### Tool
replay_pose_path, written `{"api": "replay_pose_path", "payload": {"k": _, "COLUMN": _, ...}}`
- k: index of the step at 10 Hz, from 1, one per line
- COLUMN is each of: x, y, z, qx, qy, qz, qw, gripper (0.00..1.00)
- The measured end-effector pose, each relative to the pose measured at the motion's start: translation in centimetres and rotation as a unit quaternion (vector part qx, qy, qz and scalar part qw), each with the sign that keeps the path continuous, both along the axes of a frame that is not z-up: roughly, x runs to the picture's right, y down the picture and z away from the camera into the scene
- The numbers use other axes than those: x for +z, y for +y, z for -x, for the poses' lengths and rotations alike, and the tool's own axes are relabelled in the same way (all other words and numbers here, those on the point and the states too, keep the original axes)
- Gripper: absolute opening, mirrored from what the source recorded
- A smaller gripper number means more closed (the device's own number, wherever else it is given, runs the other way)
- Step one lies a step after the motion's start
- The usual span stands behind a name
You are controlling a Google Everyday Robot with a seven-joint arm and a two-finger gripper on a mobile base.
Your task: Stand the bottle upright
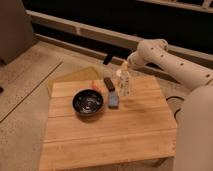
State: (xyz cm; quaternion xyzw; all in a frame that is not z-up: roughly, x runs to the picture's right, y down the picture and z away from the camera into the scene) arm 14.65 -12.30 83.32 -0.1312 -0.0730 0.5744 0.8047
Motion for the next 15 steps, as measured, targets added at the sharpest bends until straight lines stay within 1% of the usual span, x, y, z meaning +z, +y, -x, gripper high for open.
{"api": "replay_pose_path", "payload": {"k": 2, "x": -0.3, "y": 0.0, "z": -1.3, "qx": -0.018, "qy": 0.005, "qz": -0.022, "qw": 0.9996, "gripper": 0.0}}
{"api": "replay_pose_path", "payload": {"k": 3, "x": -0.4, "y": 0.3, "z": -1.5, "qx": -0.029, "qy": 0.0, "qz": -0.033, "qw": 0.999, "gripper": 0.0}}
{"api": "replay_pose_path", "payload": {"k": 4, "x": -0.3, "y": 0.5, "z": -1.3, "qx": -0.035, "qy": -0.007, "qz": -0.038, "qw": 0.9986, "gripper": 0.0}}
{"api": "replay_pose_path", "payload": {"k": 6, "x": 0.3, "y": 1.1, "z": 0.5, "qx": -0.053, "qy": -0.033, "qz": -0.044, "qw": 0.9971, "gripper": 0.0}}
{"api": "replay_pose_path", "payload": {"k": 8, "x": 0.9, "y": 1.3, "z": 1.0, "qx": -0.064, "qy": -0.049, "qz": -0.048, "qw": 0.9956, "gripper": 0.0}}
{"api": "replay_pose_path", "payload": {"k": 11, "x": 1.9, "y": 1.2, "z": 0.3, "qx": -0.083, "qy": -0.063, "qz": -0.049, "qw": 0.9934, "gripper": 0.0}}
{"api": "replay_pose_path", "payload": {"k": 13, "x": 2.5, "y": 1.4, "z": 0.2, "qx": -0.099, "qy": -0.076, "qz": -0.045, "qw": 0.9912, "gripper": 0.0}}
{"api": "replay_pose_path", "payload": {"k": 15, "x": 3.1, "y": 2.1, "z": 1.1, "qx": -0.116, "qy": -0.099, "qz": -0.036, "qw": 0.9876, "gripper": 0.0}}
